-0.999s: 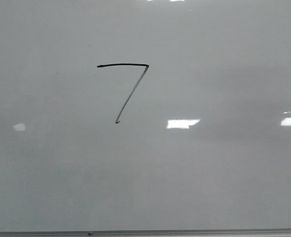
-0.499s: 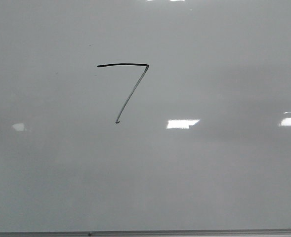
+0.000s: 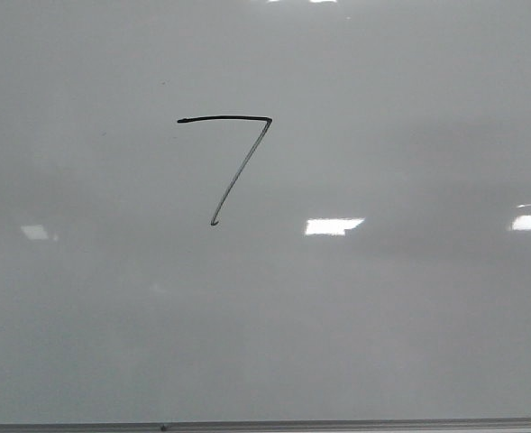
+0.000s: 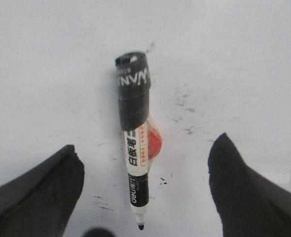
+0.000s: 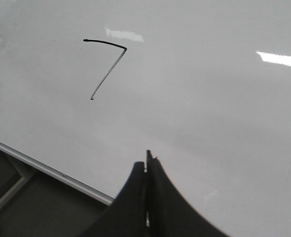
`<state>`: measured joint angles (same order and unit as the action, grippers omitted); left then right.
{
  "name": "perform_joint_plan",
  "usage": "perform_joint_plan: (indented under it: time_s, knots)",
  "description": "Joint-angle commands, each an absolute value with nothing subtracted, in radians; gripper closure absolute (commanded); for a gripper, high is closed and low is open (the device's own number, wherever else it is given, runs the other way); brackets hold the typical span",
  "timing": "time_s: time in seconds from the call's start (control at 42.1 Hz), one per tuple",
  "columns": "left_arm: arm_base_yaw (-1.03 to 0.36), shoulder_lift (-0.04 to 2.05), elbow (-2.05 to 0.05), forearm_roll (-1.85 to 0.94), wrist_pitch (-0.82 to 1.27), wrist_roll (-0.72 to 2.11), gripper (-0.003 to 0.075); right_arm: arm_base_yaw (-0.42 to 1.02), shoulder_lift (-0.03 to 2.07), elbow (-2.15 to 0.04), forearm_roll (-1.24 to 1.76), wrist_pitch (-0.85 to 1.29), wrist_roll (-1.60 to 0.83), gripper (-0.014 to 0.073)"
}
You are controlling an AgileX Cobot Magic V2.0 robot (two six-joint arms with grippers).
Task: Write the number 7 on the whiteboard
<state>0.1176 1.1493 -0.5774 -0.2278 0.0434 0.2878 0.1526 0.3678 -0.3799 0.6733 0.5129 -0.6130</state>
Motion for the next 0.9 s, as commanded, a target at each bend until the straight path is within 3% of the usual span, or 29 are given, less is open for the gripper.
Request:
perform_joint_plan:
  time_s: [0.0,0.119,0.19,0.571,0.88]
  knots:
    - [0.120,0.988,-0.600,-0.234,0.103,0.278,0.0207,0.146,0.373,-0.404,0.701,0.462,-0.616,0.0662]
    - [0.120,0.823,-0.566,-0.234,0.195,0.278,0.0227,0.146,0.373,-0.404,0.701,0.462,-0.616,0.0662]
    - [0.120,0.730,-0.534,-0.234,0.220,0.278,0.0287,0.146,0.373,-0.404,0.701,0.463,-0.616,0.0662]
    - [0.120,0.407,-0.465,-0.234,0.283,0.278,0.0738,0.146,0.373,-0.404,0.701,0.463,-0.616,0.0662]
    - [0.120,0.390,-0.465,-0.234,0.283,0.278,0.0741,0.146,0.373,-0.404,0.701,0.463,-0.616,0.0662]
